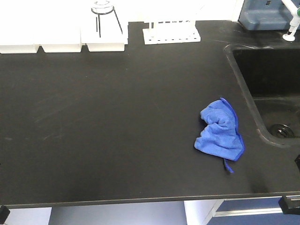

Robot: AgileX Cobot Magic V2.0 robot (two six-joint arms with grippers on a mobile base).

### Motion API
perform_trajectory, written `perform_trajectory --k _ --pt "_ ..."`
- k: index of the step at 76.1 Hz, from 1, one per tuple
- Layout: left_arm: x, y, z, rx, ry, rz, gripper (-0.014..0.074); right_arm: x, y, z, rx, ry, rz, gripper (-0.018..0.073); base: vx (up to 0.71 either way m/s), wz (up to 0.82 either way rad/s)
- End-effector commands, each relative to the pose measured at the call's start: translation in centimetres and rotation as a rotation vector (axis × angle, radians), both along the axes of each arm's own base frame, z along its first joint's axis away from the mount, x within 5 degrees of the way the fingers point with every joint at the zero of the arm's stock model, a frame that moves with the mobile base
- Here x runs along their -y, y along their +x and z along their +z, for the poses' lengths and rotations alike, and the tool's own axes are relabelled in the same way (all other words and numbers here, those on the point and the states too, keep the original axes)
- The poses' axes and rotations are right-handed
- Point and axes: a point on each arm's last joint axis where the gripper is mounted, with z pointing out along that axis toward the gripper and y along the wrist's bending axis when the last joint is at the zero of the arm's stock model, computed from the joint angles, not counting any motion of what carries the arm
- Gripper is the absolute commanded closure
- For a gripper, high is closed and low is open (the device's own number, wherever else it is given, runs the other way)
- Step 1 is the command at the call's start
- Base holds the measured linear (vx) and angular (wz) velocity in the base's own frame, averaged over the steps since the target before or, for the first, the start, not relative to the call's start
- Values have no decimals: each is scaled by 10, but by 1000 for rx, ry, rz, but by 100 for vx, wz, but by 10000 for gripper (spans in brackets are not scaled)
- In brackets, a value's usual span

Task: Wipe right workspace with blue cloth

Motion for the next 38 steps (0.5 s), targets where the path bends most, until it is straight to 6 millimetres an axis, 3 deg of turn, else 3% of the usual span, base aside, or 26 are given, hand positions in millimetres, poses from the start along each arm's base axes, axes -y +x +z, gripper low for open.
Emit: perform_trajectory --k 1,38 --pt "0 0 16 103 -25 3 603 1 1 2 76 -11 -13 567 0 0" --pt "0 0 16 103 -25 3 603 1 1 3 88 -9 -15 567 0 0"
